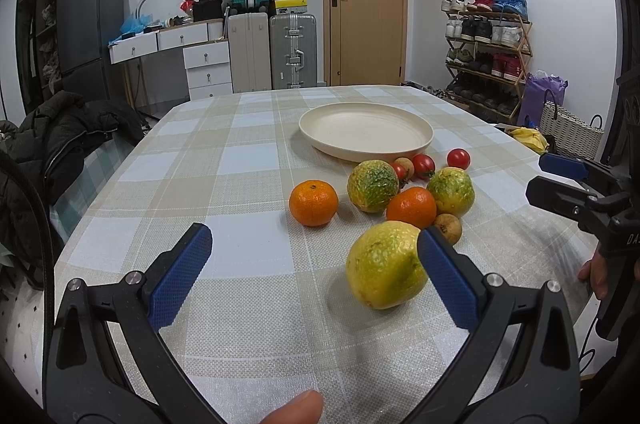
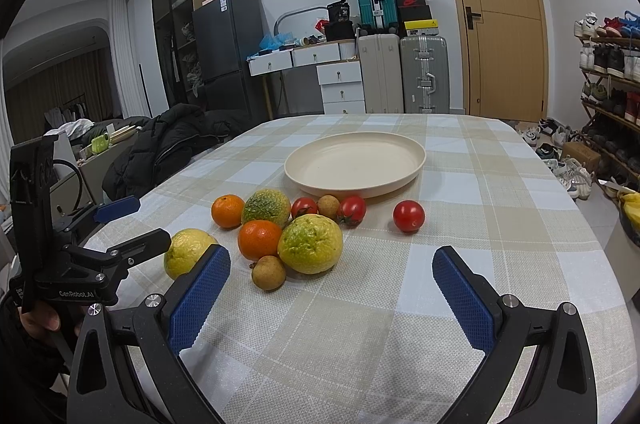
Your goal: Organize fruits
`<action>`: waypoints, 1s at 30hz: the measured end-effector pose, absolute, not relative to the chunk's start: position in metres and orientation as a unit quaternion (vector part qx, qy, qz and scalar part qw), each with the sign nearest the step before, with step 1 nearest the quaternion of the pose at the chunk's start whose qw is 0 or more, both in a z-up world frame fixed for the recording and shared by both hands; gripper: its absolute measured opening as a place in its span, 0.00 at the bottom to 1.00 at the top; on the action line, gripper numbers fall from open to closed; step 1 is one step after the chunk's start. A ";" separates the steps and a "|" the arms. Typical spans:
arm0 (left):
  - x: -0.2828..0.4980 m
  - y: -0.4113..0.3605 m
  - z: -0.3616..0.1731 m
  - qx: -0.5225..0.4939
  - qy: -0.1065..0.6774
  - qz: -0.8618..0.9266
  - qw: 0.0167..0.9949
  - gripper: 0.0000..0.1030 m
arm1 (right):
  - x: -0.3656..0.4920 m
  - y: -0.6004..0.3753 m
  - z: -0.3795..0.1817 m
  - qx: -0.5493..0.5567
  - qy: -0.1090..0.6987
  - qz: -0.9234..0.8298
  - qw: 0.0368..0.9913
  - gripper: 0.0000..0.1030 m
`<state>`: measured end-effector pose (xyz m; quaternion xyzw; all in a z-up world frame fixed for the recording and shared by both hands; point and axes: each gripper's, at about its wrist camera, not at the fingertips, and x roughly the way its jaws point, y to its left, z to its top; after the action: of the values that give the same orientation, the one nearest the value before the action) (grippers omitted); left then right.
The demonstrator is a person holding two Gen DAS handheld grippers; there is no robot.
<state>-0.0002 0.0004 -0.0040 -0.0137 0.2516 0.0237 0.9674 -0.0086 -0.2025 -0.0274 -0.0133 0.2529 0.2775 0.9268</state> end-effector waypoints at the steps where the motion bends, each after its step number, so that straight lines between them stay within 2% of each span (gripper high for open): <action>1: 0.000 0.000 -0.004 -0.014 0.252 0.025 0.967 1.00 | -0.009 -0.202 -0.028 -0.014 0.253 0.277 0.927 1.00; 12: 0.000 0.002 -0.004 -0.013 0.252 0.024 0.967 1.00 | -0.006 -0.204 -0.028 -0.005 0.262 0.277 0.924 1.00; 30: 0.003 0.020 0.005 -0.038 0.273 0.015 0.961 0.99 | 0.025 -0.200 -0.028 -0.010 0.332 0.245 0.911 1.00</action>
<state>0.0027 0.0204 0.0046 -0.0377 0.2732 0.0151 0.9611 0.0247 -0.2001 -0.0279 -0.0098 0.3322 0.2445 0.9109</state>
